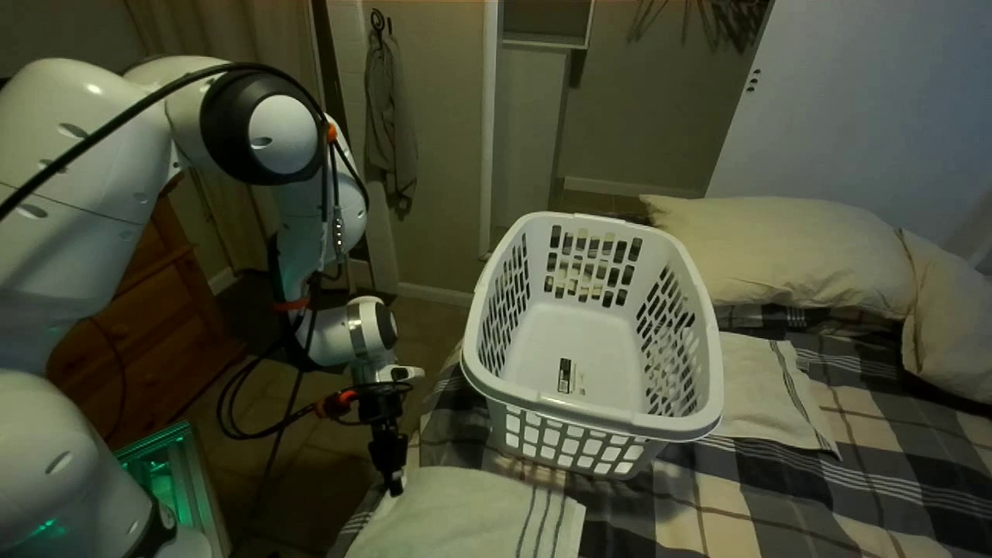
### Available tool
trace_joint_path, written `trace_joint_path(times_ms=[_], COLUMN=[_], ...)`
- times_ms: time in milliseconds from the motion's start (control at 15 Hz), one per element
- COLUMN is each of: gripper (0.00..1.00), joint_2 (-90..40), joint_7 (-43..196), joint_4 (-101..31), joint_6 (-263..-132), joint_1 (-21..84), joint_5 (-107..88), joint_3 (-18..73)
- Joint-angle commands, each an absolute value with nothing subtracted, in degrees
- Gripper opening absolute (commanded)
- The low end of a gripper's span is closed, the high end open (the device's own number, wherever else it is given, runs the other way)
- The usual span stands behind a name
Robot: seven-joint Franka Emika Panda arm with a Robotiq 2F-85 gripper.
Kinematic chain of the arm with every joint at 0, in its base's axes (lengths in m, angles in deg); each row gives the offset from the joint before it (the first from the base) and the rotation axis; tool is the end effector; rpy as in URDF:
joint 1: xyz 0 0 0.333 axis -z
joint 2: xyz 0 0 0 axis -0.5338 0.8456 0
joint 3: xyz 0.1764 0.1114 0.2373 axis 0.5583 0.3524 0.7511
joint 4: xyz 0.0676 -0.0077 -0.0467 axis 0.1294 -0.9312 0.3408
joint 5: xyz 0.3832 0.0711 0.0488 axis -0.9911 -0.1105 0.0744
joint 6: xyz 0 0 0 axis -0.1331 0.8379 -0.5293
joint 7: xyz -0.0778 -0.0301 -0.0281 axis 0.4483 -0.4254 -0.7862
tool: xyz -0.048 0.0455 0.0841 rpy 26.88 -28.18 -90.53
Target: Hang the towel on the white basket.
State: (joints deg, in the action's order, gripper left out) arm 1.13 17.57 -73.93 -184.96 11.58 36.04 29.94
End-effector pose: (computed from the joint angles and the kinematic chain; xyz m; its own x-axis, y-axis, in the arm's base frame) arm 0.3715 0.0947 0.0040 0.9526 -0.1060 -0.2852 0.1590 -0.6258 0.7636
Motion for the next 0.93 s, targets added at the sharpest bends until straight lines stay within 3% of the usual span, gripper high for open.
trace_joint_path(times_ms=[0, 200, 267, 333, 467, 867], gripper=[0.0, 0.03, 0.3, 0.31, 0.43, 0.86], joint_2=[-0.29, -1.56, -2.04, -2.64, -2.94, -0.64], joint_7=[14.9, 14.69, 14.29, 13.29, 10.97, 8.54], joint_4=[-74.75, -75.39, -75.62, -75.86, -75.45, -73.45], joint_6=[-183.19, -181.55, -181.29, -181.64, -182.18, -184.79], joint_1=[10.86, 10.57, 10.54, 10.57, 10.67, 12.32], joint_5=[39.06, 40.0, 40.44, 41.05, 42.43, 45.07], joint_3=[30.35, 31.17, 31.38, 31.54, 31.82, 33.21])
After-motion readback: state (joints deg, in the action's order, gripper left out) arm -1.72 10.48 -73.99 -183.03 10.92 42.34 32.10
